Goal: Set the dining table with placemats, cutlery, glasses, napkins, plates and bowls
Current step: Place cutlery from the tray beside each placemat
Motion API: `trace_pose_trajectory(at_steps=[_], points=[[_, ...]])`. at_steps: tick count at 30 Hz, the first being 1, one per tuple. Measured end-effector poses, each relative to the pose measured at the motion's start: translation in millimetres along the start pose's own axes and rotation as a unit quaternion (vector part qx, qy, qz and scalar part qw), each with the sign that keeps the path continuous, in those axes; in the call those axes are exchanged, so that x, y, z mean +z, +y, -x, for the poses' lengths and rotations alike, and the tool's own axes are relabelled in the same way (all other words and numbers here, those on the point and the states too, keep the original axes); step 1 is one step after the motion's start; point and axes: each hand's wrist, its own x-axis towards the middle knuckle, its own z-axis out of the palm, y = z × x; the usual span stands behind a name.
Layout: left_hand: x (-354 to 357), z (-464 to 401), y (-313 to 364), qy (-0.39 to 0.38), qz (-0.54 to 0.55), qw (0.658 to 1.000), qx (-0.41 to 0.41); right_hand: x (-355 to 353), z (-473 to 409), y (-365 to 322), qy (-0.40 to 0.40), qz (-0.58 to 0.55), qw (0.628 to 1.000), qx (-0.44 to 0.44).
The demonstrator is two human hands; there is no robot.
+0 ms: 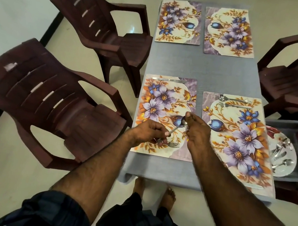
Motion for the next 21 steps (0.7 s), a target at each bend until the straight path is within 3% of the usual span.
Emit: trace_pose_trajectory(at_steps=[2, 4, 7, 13, 17, 21], points=[[-1.0, -0.7, 3.1, 0.015, -0.012, 1.0, -0.007, -4.1, -1.5, 1.8, 0.018, 0.004, 1.0, -0.002], [-1.3, -4.3, -0.4, 0.086, -0.084, 0.993, -0.001, -8.8, -4.6, 4.6, 0.019, 0.033, 0.999, 0.013], [-8.3, -11.3, -18.5, 0.214, -0.236, 0.948, -0.007, -23.1, -5.8, 16.6, -0.008, 0.115, 0.991, 0.072], [-5.6, -3.3, -63.5, 0.219, -0.379, 0.897, -0.059, -56.6, 9.4, 67.2, -0.07, 0.353, 0.933, 0.003], [2.9, 3.9, -83.8, 0.23, -0.434, 0.869, -0.06, -62.1, 10.7, 84.4, -0.09, 0.444, 0.891, -0.046], [4.5, 1.9, -89.7, 0.24, -0.425, 0.872, -0.048, -62.1, 5.8, 89.0, -0.086, 0.476, 0.872, -0.074]])
